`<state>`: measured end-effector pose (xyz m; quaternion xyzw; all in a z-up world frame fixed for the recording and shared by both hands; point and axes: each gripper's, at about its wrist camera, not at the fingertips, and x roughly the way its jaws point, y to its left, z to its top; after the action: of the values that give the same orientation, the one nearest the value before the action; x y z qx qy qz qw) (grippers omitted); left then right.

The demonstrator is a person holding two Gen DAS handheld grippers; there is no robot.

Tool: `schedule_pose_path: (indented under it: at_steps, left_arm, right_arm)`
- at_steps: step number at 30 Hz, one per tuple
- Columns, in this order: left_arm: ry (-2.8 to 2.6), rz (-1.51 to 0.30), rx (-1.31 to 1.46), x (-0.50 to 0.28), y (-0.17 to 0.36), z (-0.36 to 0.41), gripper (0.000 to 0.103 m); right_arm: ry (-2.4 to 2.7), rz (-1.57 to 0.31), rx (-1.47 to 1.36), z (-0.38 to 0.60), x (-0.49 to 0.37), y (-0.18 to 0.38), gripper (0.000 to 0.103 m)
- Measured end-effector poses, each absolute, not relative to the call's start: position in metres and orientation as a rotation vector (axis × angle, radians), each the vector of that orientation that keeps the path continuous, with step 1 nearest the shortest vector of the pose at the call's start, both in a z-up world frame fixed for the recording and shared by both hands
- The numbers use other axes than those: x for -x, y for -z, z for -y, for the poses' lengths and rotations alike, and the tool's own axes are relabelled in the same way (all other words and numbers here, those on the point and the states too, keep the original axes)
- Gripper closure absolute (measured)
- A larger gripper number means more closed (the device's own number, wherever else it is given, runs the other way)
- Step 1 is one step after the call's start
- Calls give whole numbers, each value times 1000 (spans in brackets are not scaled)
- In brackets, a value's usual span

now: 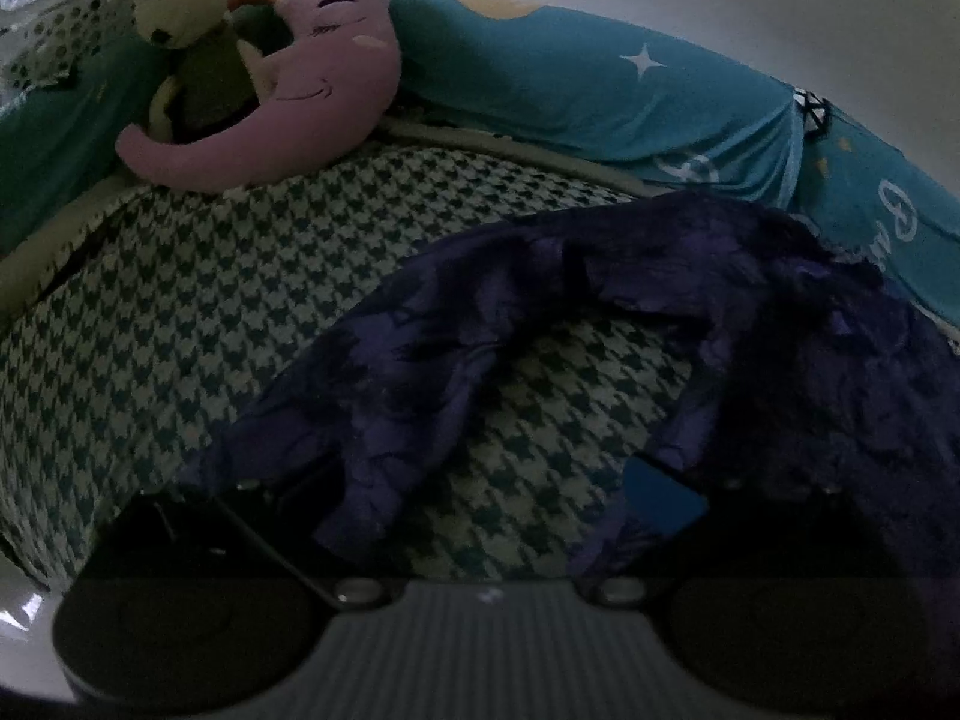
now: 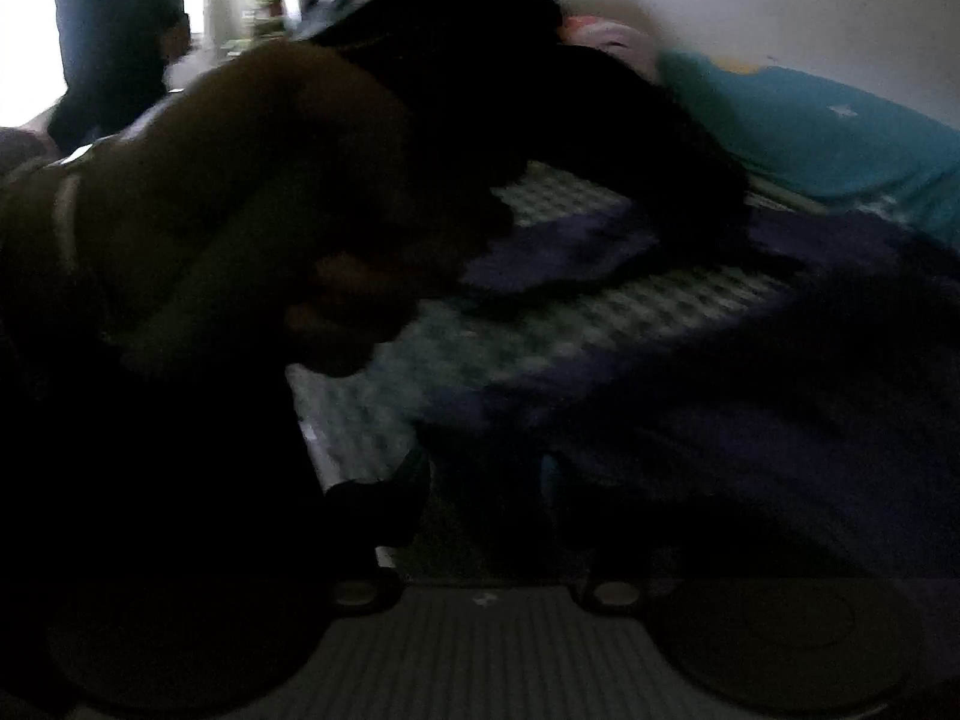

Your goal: Fold clothes

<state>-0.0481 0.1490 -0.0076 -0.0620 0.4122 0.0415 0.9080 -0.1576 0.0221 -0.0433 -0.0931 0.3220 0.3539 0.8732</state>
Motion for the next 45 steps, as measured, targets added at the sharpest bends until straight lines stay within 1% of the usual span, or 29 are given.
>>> schedule_pose_path:
  at_steps: [15, 24, 27, 33, 45]
  left_arm:
    - [-17, -863, 50, 52, 20, -109, 0]
    - [59, -855, -42, 64, 26, -81, 0]
    - [76, -865, -50, 67, 29, -75, 0]
    - [102, -874, -88, 72, 35, -64, 0]
    - [103, -945, -171, 77, 54, -52, 0]
  right_arm:
    - [-352, -737, 43, 52, 139, 38, 60]
    - [-132, -768, 7, 89, 131, 39, 60]
    - [-107, -790, -7, 98, 131, 41, 60]
    - [-102, -803, 14, 101, 137, 46, 56]
    - [-115, -831, -17, 109, 147, 45, 55]
